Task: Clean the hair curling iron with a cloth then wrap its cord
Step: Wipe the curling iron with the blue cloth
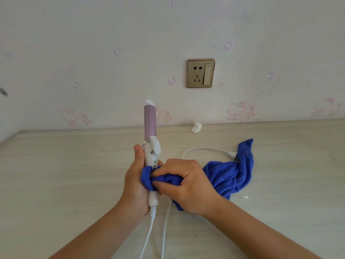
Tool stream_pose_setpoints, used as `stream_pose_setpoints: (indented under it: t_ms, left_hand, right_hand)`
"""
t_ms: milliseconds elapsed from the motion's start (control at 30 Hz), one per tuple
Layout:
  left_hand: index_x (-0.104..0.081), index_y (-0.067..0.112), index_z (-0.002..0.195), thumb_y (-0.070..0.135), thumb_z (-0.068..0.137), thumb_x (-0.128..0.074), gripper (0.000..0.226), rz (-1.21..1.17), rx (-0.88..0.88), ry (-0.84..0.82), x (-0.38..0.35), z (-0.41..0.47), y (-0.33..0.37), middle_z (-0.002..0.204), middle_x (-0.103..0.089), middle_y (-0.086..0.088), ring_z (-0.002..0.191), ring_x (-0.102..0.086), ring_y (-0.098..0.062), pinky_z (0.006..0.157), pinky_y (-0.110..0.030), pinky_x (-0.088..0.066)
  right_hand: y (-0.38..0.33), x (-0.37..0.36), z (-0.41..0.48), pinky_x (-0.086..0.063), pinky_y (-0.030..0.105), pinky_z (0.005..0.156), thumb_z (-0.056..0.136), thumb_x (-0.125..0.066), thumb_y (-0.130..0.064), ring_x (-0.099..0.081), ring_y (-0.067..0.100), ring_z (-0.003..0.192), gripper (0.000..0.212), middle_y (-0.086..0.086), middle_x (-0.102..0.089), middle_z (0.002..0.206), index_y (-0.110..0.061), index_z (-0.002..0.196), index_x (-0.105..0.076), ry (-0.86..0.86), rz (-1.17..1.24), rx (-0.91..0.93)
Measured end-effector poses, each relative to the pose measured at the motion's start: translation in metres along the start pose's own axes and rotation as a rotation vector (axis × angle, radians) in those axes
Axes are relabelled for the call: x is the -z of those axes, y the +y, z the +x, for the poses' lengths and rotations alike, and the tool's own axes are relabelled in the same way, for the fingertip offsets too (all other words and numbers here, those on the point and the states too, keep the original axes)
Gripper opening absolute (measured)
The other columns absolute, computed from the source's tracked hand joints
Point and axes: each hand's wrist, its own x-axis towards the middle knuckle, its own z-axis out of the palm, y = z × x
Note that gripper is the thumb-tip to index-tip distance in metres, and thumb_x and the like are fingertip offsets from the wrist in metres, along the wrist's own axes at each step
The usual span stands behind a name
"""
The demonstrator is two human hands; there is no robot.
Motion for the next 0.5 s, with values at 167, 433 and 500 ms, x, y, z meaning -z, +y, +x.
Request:
stream_pose_setpoints:
  t_ms: [167, 433, 500]
  left_hand:
    - [-0.076, 0.012, 0.081, 0.064, 0.092, -0.049, 0.059, 0.075, 0.046, -0.043, -0.006, -0.003, -0.002, 0.053, -0.052, -0.01, 0.037, -0.052, -0.019, 0.034, -0.026, -0.045]
    - [-0.08, 0.008, 0.094, 0.048, 0.104, -0.045, 0.055, -0.005, 0.069, -0.051, -0.004, 0.003, 0.014, 0.077, -0.066, -0.01, 0.068, -0.066, -0.021, 0.064, -0.03, -0.06]
    - [-0.078, 0.009, 0.096, 0.051, 0.105, -0.043, 0.056, 0.039, 0.037, -0.03, -0.004, 0.001, 0.011, 0.079, -0.065, -0.012, 0.068, -0.064, -0.023, 0.063, -0.033, -0.056]
  right_hand:
    - [0.0, 0.009, 0.005, -0.057, 0.028, 0.078, 0.085, -0.073, -0.006, -0.072, 0.012, 0.083, 0.022, -0.01, -0.076, 0.087, -0.024, 0.097, -0.079, 0.251, -0.046, -0.033]
    - [0.001, 0.002, 0.002, -0.057, 0.037, 0.079, 0.081, -0.076, -0.006, -0.07, 0.01, 0.082, 0.017, -0.009, -0.074, 0.087, -0.017, 0.094, -0.08, 0.01, -0.105, 0.003]
    - [0.001, 0.002, 0.004, -0.058, 0.04, 0.077, 0.082, -0.074, -0.007, -0.072, 0.012, 0.08, 0.02, -0.008, -0.075, 0.087, -0.021, 0.096, -0.08, 0.086, -0.091, -0.024]
